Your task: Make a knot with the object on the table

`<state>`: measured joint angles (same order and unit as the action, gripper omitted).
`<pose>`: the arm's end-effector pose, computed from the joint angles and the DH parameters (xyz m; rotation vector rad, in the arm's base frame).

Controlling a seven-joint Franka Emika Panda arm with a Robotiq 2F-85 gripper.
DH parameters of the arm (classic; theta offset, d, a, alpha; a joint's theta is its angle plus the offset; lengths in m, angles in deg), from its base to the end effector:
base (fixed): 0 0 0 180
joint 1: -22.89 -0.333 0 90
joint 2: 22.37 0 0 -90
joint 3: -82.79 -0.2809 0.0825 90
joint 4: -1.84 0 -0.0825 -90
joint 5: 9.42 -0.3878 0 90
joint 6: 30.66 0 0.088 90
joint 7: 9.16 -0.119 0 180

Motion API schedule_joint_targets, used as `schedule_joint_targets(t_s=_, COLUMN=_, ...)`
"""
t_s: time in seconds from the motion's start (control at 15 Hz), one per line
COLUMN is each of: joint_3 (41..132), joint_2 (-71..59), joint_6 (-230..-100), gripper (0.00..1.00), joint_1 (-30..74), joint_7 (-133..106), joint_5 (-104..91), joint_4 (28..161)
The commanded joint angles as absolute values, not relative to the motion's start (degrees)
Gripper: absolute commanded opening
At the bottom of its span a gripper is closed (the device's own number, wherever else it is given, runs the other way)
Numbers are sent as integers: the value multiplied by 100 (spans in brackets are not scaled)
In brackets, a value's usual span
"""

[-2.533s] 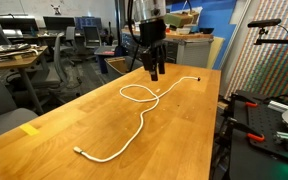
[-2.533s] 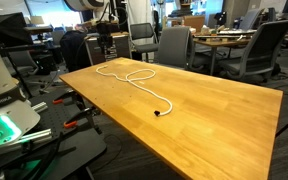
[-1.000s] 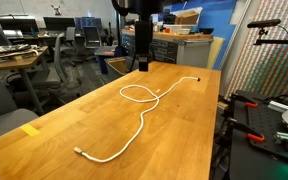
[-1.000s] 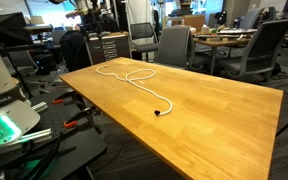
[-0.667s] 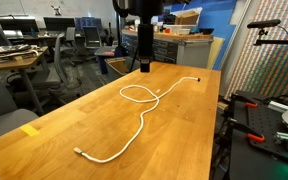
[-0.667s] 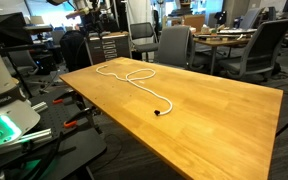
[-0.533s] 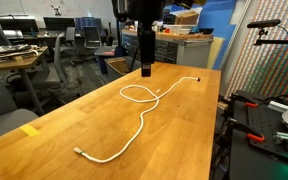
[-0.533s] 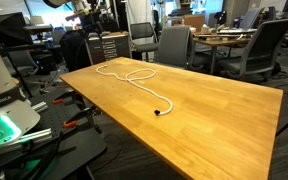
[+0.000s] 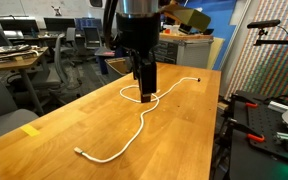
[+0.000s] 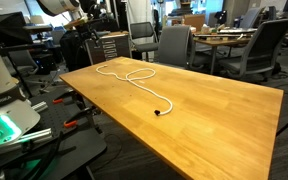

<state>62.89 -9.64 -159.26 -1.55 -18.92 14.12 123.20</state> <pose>0.4087 0.3796 0.2599 2.6298 1.2203 0.0618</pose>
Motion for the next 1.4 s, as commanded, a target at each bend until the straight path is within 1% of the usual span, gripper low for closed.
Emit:
schedule_joint_targets(t_s=0.0, joint_3=6337, joint_2=-874, joint_6=-15906, gripper=100, joint_1=-197, joint_7=-2027, joint_5=1231, joint_4=12422)
schedule_joint_targets(t_s=0.2, joint_3=6444, joint_2=-355, joint_6=-16108, gripper=100, joint_1=-407, joint_7=-2880, joint_5=1530, joint_4=12353)
schedule_joint_targets(t_s=0.4, joint_3=6599, joint_2=285, joint_6=-16512, gripper=100, joint_1=-602, joint_7=-3533, joint_5=1385, joint_4=11906)
schedule_joint_targets(t_s=0.73, joint_3=7106, joint_2=1095, joint_6=-17153, gripper=100, joint_1=-990, joint_7=-4292, joint_5=1204, joint_4=11157)
schedule_joint_targets(t_s=1.0, joint_3=7410, joint_2=1709, joint_6=-17253, gripper=100, joint_1=-1280, joint_7=-4402, joint_5=1074, joint_4=10461)
schedule_joint_targets(t_s=1.07, joint_3=7463, joint_2=1815, joint_6=-17270, gripper=96, joint_1=-1380, joint_7=-4347, joint_5=1115, joint_4=10297)
schedule_joint_targets(t_s=1.33, joint_3=7540, joint_2=2102, joint_6=-17338, gripper=100, joint_1=-1636, joint_7=-4132, joint_5=1030, joint_4=9766)
